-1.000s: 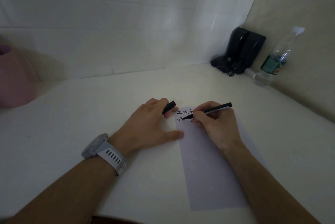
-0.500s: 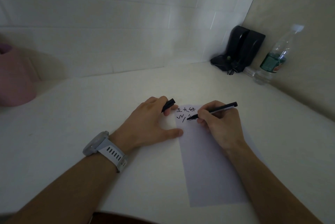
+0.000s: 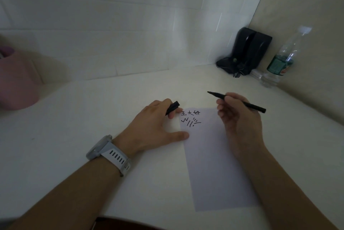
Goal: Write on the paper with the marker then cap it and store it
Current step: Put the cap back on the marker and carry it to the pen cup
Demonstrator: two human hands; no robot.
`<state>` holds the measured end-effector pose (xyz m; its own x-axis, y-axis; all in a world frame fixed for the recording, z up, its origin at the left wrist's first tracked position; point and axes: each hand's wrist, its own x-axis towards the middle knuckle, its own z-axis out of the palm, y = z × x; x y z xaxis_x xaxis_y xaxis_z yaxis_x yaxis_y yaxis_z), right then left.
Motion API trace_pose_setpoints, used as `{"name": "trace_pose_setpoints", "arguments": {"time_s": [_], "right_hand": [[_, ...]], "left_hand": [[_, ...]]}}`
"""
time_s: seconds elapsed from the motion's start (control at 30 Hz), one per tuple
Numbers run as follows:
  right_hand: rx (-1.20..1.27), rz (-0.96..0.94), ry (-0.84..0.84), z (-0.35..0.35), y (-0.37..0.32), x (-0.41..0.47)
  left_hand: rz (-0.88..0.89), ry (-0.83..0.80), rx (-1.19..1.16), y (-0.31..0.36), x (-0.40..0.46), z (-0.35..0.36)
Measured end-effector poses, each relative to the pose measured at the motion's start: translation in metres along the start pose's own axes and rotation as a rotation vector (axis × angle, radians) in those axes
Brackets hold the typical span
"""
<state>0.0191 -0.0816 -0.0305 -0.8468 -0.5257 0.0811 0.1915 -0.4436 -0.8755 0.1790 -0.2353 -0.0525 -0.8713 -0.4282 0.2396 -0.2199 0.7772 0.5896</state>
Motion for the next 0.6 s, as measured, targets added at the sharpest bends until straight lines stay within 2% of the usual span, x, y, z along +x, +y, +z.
{"name": "trace_pose_setpoints", "arguments": {"time_s": [0.07,0.17,0.23,0.37,0.47,0.6], "right_hand": [[0.093,0.090,0.006,-0.0005,-0.0005,0.0020],[0.073,0.098,-0.066,0.0023,0.0003,0.0003],[0.104,0.102,-0.136,0.0040,-0.0021,-0.0018],[0.063,0.065,-0.246,0.0022,-0.0060,-0.0035],[0.011,0.024,-0.238,0.0018,-0.0047,-0.0040],[-0.032,-0.036,-0.236,0.0014,-0.0012,-0.0042]], "left_hand": [[-0.026,0.008,-0.028,-0.0002,0.0006,-0.0004],[-0.055,0.049,-0.214,0.0021,0.0017,-0.0042],[0.000,0.134,-0.288,0.0051,-0.0008,-0.0081],[0.108,0.213,-0.211,0.0092,-0.0039,-0.0070],[0.187,0.299,-0.097,0.0089,-0.0023,-0.0060],[0.218,0.378,-0.128,0.0079,-0.0021,-0.0065]]}}
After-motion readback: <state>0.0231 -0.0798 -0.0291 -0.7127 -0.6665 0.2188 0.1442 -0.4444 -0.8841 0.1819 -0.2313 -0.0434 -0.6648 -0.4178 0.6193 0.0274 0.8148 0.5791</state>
